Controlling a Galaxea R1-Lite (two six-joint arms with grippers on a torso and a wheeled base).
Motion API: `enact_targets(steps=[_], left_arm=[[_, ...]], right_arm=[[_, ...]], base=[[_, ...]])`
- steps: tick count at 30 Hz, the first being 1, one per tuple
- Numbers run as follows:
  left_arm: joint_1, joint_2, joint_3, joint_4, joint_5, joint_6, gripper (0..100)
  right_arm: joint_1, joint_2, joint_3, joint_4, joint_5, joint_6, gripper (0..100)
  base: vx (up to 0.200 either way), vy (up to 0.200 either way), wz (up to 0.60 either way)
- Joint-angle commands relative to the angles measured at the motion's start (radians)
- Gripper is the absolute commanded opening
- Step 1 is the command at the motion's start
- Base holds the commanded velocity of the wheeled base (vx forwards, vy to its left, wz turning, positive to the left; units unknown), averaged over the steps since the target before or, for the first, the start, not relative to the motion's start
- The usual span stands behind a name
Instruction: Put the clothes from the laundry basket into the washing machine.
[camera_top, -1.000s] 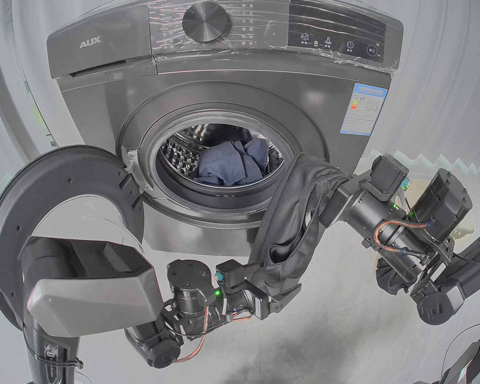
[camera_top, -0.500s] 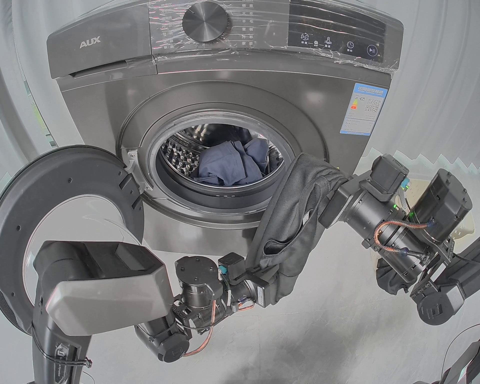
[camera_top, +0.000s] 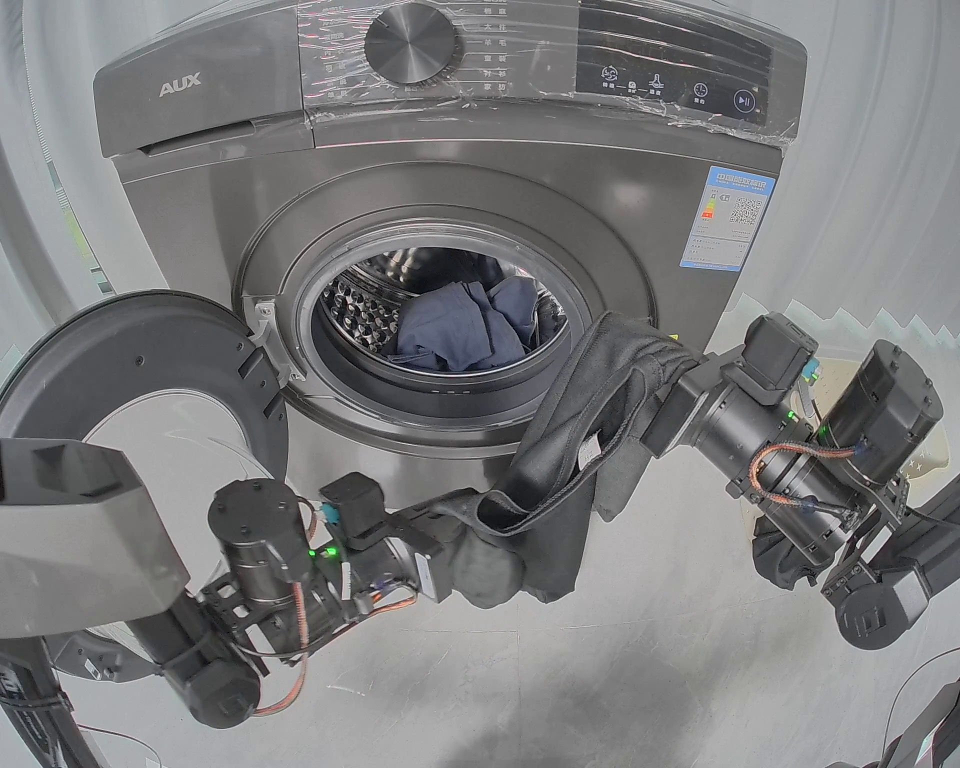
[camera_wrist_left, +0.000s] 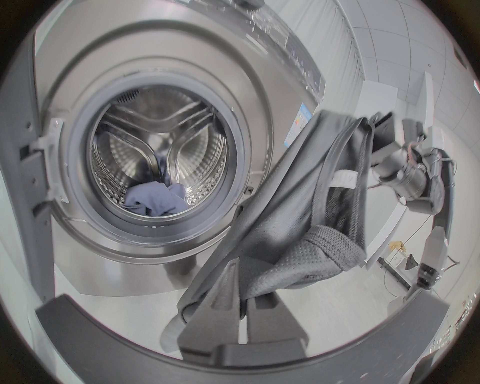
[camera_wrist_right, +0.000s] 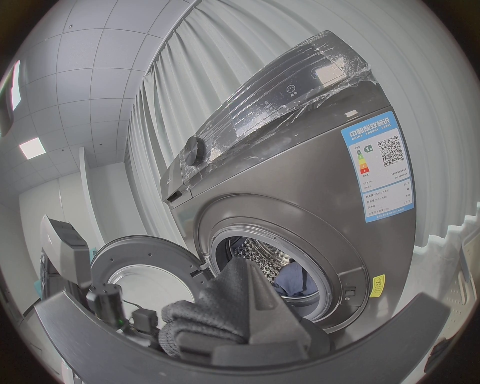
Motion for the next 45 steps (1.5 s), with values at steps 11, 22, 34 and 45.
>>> enact_targets(steps=[11,22,34,45], left_arm=[[0.034,-0.317,0.178,0.001,-0.042,-0.018,0],[0.106,-0.357,0.107,0.002,-0.091,-0.059,0],[0.196,-0.367,0.018,0.001,-0.092,-0.064,0],[0.238,-0.39,-0.039,0.004,-0.08,-0.061,0]], right_arm=[[-0.005,-0.006,0.034,-0.009,-0.013,0.019,0],[-0.037,-0.01,0.031,-0.01,-0.013,0.018,0],[-0.051,-0.007,0.032,-0.013,-0.011,0.019,0],[-0.052,-0.015,0.034,-0.013,-0.008,0.018,0]], base=[[0.0,0.0,0.0],[0.0,0.0,0.0],[0.0,0.0,0.0],[0.0,0.0,0.0]])
